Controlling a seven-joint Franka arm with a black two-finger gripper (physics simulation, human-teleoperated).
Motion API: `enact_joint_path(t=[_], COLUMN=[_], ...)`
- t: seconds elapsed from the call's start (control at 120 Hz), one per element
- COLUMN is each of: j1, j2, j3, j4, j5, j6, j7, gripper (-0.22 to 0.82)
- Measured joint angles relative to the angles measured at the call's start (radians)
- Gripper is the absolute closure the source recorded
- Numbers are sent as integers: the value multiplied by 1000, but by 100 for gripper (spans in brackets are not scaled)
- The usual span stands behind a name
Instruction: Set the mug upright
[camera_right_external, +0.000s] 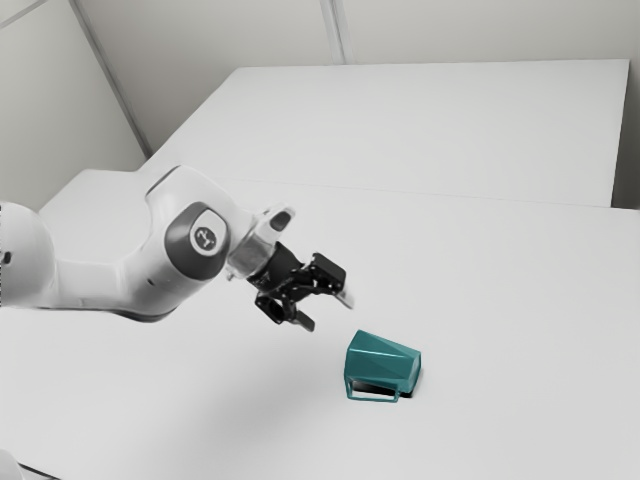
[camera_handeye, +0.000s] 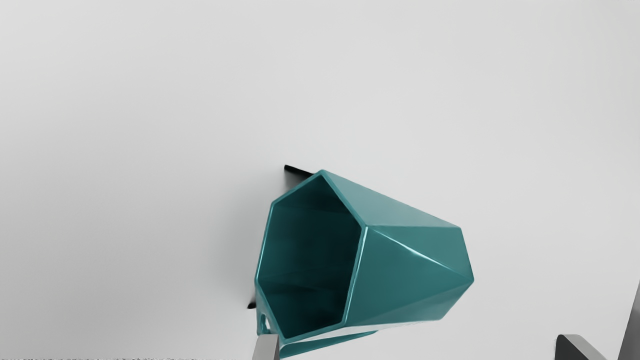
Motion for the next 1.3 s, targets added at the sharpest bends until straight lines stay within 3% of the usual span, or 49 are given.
enact_joint_path(t=[0.483,1.3], j1=[-59,-110], j2=[126,206], j3=[-1,-12], j4=[-11,43], j5=[-245,-285], j6=[67,89], j7=[98,195], gripper=[0,2])
